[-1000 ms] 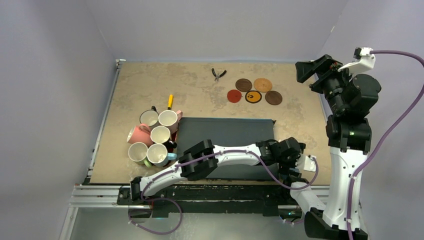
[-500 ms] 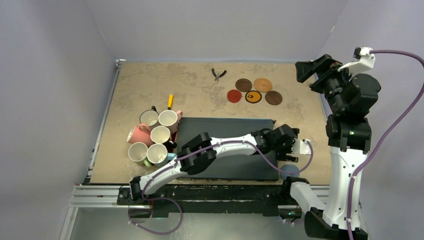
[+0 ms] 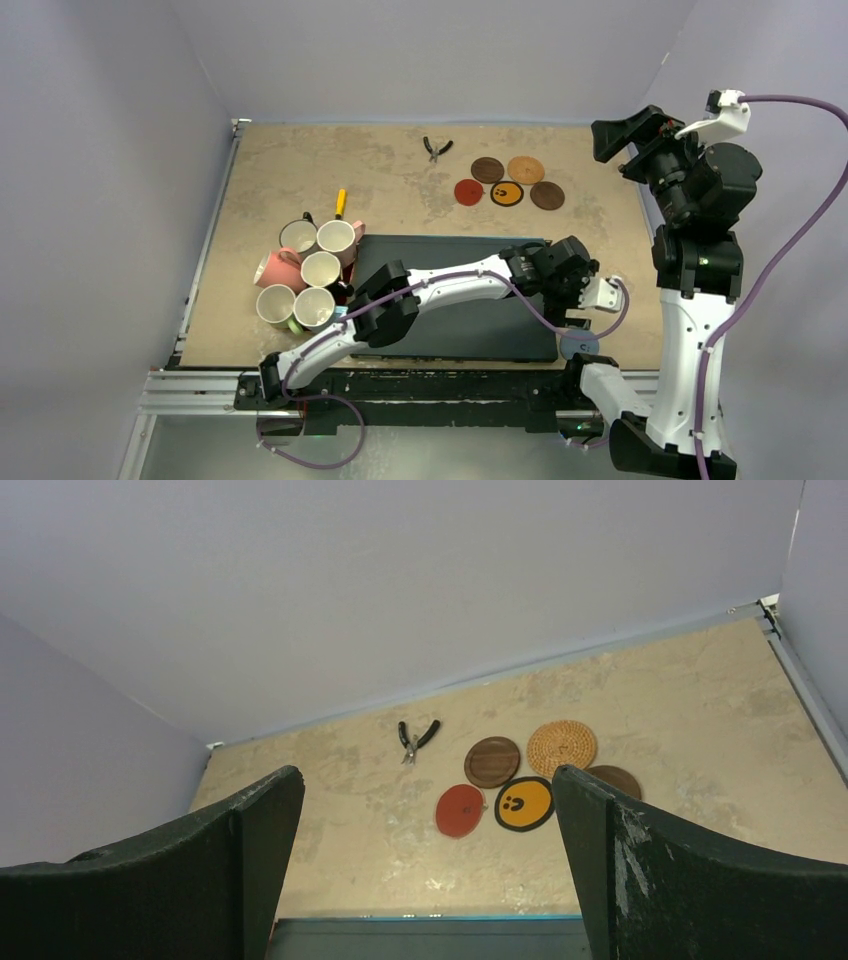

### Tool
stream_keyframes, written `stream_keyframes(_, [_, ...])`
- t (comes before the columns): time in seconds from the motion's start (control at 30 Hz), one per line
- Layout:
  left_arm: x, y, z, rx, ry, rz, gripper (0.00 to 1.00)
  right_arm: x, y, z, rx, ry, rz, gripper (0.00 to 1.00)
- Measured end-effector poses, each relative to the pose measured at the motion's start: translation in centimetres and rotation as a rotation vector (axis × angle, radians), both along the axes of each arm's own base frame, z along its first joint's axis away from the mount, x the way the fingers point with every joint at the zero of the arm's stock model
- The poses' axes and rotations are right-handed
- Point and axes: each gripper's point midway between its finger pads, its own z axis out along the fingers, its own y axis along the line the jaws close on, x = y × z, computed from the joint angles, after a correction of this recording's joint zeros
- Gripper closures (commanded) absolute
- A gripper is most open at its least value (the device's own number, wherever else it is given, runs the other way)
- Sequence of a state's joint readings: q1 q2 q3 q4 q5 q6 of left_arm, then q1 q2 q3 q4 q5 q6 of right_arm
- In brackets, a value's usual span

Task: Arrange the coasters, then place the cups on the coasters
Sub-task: Move the coaster to the corner of the board.

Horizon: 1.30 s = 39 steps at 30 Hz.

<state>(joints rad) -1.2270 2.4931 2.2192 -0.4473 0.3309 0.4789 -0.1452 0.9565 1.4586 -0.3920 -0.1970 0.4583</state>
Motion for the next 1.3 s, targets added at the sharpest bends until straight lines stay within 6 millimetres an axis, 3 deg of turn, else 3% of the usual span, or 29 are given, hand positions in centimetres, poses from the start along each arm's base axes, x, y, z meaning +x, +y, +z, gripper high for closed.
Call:
stream_keyframes(0.2, [-1.2,0.5,1.0,0.036,-0.01,-0.045,0.04,0.4,-0.1,-0.1,-0.006,0.008,0.001,0.02])
stream_keyframes(0.47, [-4.2,0.0,-1.7,0.083,-0.018,-0.1,0.04,1.3,0.0,-1.0,0.012,0.042,0.008,0.02])
stream_keyframes(1.3, [-5.2,-1.8,-2.1,0.018,0.016,-0.095,0.03,1.9,0.3,-1.6,0.049,0.066,0.028,0.02])
